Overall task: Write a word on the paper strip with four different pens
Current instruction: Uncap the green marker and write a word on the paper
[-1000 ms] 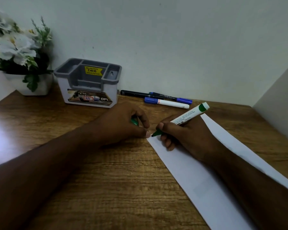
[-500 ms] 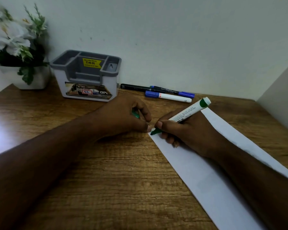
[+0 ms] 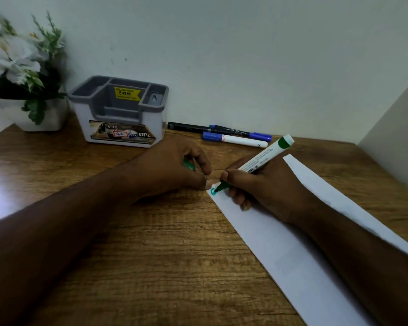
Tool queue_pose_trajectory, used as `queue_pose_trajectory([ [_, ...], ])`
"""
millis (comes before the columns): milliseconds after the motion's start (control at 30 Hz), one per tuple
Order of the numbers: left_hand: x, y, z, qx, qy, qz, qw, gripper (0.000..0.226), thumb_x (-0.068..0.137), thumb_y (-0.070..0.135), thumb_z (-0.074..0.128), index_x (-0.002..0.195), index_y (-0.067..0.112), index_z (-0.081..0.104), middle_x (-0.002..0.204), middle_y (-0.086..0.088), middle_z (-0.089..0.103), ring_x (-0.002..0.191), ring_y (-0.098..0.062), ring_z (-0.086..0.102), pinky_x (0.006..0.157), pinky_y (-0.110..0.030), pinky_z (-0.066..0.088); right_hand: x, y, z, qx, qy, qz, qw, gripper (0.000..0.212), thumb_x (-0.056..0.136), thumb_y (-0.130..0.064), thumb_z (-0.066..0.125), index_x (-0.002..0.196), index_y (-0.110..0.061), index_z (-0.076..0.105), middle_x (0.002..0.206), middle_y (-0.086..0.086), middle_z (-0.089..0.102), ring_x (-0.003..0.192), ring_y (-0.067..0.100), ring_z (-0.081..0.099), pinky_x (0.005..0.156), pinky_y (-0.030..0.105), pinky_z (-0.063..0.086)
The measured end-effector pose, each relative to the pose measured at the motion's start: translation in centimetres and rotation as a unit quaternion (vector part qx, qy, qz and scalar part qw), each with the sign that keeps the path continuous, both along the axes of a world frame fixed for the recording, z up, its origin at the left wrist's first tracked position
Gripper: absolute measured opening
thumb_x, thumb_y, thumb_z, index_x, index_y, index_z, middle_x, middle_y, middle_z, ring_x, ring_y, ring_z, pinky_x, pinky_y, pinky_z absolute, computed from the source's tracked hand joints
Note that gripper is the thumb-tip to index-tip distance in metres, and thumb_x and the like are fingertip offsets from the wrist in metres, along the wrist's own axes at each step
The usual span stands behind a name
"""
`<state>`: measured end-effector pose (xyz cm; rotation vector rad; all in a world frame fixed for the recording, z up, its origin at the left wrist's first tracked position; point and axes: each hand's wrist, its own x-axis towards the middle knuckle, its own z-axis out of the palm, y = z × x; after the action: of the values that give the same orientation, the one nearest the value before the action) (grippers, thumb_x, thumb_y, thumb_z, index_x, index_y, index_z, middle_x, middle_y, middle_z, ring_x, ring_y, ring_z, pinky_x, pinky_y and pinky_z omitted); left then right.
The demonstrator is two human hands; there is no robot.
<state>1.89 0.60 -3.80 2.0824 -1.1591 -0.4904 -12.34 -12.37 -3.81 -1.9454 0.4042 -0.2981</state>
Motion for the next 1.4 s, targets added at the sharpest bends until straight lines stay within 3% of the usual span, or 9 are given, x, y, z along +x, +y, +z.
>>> queue_pose_trajectory([
  [133,-0.07,0.02,0.07,0.005,-0.004,-0.002,1.0,0.021,0.065,0.031,0.084,0.083,0.03,0.073,0.08,0.019,0.06,0.073,0.003,0.054,0.056,-0.014,0.037,-0.33,0.2,0.36,-0.024,0.001,-0.011,1.0,0.016,0.086,-0.014,0.067,0.075,-0.003,0.068,0.051,0.003,0.063,0.041,0.011,0.055,0.038,0.024,0.045],
  [667,-0.01,-0.15,0.1,0.005,-0.01,0.004,1.0,0.024,0.063,0.033,0.084,0.083,0.03,0.073,0.088,0.022,0.061,0.085,0.004,0.053,0.064,-0.016,0.037,-0.45,0.49,0.77,-0.052,0.006,-0.063,0.997,0.02,0.087,-0.017,0.066,0.078,0.001,0.069,0.044,-0.001,0.058,0.033,0.003,0.047,0.035,0.015,0.038],
  [867,-0.1,0.02,0.17,0.008,-0.01,0.0,1.0,0.024,0.064,0.032,0.084,0.085,0.029,0.073,0.085,0.021,0.06,0.081,0.003,0.052,0.061,-0.017,0.037,-0.3,0.67,0.5,-0.1,0.003,-0.068,0.993,0.017,0.087,-0.018,0.065,0.076,-0.006,0.068,0.043,-0.008,0.058,0.037,0.001,0.052,0.041,0.014,0.041],
  [1000,-0.04,0.0,0.21,0.008,-0.013,0.0,1.0,0.023,0.063,0.032,0.084,0.084,0.03,0.073,0.086,0.021,0.061,0.081,0.003,0.053,0.061,-0.016,0.037,-0.49,0.81,0.4,-0.089,-0.024,-0.095,0.991,0.018,0.087,-0.019,0.066,0.075,-0.005,0.069,0.049,-0.003,0.06,0.038,0.003,0.054,0.042,0.017,0.047],
  [1167,-0.11,0.0,0.24,0.006,-0.008,-0.003,1.0,0.023,0.064,0.031,0.084,0.084,0.029,0.073,0.086,0.02,0.061,0.08,0.003,0.053,0.061,-0.016,0.037,-0.44,0.95,0.66,-0.106,-0.01,-0.089,0.99,0.016,0.087,-0.019,0.066,0.078,-0.006,0.07,0.052,-0.005,0.059,0.039,-0.001,0.054,0.042,0.012,0.043],
  [1333,-0.18,-0.05,0.35,0.006,-0.003,-0.007,1.0,0.022,0.065,0.031,0.084,0.084,0.03,0.073,0.083,0.021,0.059,0.077,0.003,0.053,0.059,-0.014,0.036,-0.5,0.68,0.55,-0.102,-0.018,-0.096,0.99,0.02,0.087,-0.015,0.065,0.075,0.0,0.069,0.052,0.007,0.062,0.037,0.005,0.052,0.042,0.022,0.046],
  [1400,-0.2,0.02,0.33,0.008,-0.005,-0.005,1.0,0.022,0.065,0.031,0.083,0.084,0.029,0.073,0.081,0.021,0.059,0.075,0.004,0.053,0.058,-0.013,0.035,-0.34,0.67,0.33,-0.106,-0.023,-0.105,0.988,0.02,0.086,-0.017,0.065,0.075,-0.001,0.069,0.053,0.005,0.063,0.037,0.004,0.054,0.041,0.019,0.047],
])
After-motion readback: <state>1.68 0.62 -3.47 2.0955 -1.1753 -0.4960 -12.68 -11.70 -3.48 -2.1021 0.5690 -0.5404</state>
